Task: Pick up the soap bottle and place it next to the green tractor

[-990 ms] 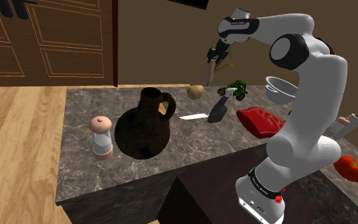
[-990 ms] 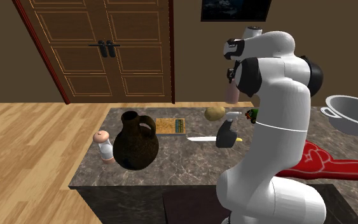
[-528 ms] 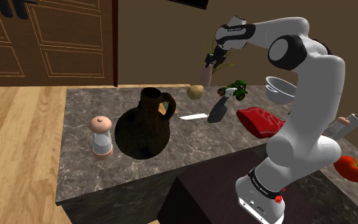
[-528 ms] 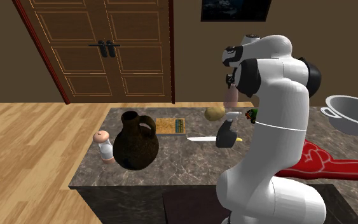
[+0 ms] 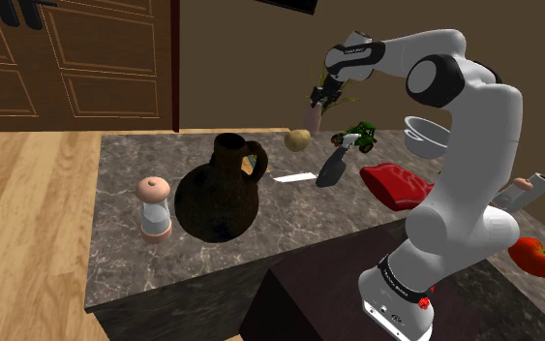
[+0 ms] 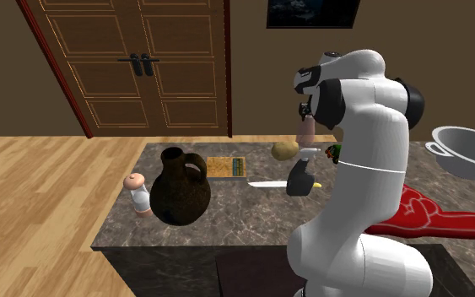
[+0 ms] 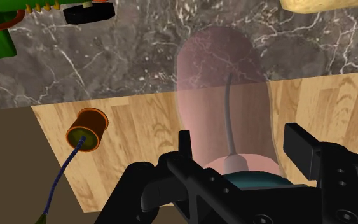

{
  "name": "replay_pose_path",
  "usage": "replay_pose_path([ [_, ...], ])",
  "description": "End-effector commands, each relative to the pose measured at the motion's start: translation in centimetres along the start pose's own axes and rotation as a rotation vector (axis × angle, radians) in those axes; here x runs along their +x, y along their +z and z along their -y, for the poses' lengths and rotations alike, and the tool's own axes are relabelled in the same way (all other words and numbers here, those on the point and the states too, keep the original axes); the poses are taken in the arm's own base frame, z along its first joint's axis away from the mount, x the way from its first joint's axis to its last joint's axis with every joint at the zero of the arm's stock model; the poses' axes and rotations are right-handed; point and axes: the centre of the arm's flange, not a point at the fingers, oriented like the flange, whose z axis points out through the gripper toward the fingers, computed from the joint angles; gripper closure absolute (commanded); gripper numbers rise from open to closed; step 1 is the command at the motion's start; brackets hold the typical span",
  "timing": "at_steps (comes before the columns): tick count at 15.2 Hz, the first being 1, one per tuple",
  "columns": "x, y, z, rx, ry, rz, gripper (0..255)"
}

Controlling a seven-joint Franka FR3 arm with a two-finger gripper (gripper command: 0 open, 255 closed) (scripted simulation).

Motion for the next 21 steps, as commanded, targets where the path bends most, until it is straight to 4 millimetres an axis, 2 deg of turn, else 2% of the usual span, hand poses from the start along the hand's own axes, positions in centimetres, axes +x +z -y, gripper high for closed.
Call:
replay_pose_path([
  [1,0.0,0.0,0.0,0.000,0.000,-0.001,255],
  [3,0.0,0.0,0.0,0.000,0.000,-0.001,255],
  [4,0.0,0.0,0.0,0.000,0.000,-0.001,0],
  [9,0.0,0.0,0.0,0.000,0.000,-0.001,0],
  [13,0.0,-5.0,0.0,0.000,0.000,-0.001,0],
  [21,0.0,-5.0,0.0,0.000,0.000,-0.001,0],
])
